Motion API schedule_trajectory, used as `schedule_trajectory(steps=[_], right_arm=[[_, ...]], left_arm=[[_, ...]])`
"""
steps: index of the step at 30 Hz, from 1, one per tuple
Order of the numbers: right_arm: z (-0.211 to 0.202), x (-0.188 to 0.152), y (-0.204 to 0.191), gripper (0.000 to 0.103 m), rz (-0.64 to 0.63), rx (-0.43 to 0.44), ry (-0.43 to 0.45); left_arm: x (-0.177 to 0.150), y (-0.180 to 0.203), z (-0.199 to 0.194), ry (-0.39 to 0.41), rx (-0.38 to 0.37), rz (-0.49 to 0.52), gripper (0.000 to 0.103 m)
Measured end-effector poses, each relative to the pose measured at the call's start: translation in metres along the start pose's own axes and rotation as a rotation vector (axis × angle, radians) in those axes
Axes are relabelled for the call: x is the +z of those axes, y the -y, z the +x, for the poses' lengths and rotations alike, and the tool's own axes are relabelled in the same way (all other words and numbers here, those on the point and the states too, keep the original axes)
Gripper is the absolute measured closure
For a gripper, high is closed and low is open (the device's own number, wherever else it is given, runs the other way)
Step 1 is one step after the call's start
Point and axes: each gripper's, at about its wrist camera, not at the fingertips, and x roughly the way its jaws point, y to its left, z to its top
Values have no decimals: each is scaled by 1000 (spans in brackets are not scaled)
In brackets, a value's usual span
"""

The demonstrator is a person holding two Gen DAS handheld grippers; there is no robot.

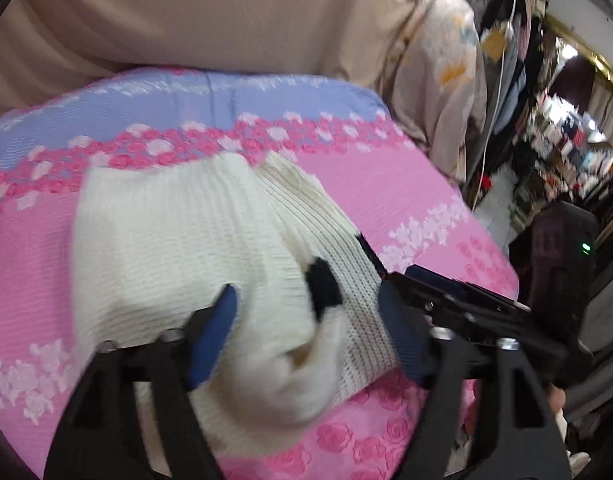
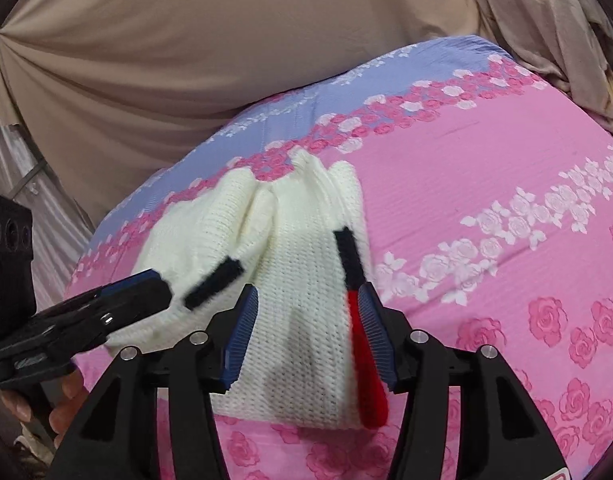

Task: Fold small clothes

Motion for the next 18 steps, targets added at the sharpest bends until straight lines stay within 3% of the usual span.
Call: schedule_trajectory(steps=[3,6,12,15,18], right_arm=[[14,14,-13,31,6,112,-40],[40,23,-24,28,27,182,-121],[94,24,-35,27,80,212,-285],[109,22,-46,27,70,216,-318],[114,25,-65,26,13,188,-320]], left_arm=[[-9,-19,-28,27,82,-33,24],[-24,-45,-36,-16,131,-105,19],[-60,-83,-17,-147,165,-233,19],[-73,-94,-4,-193,165,-284,19],[-73,-94,-4,-191,174,-285,19]])
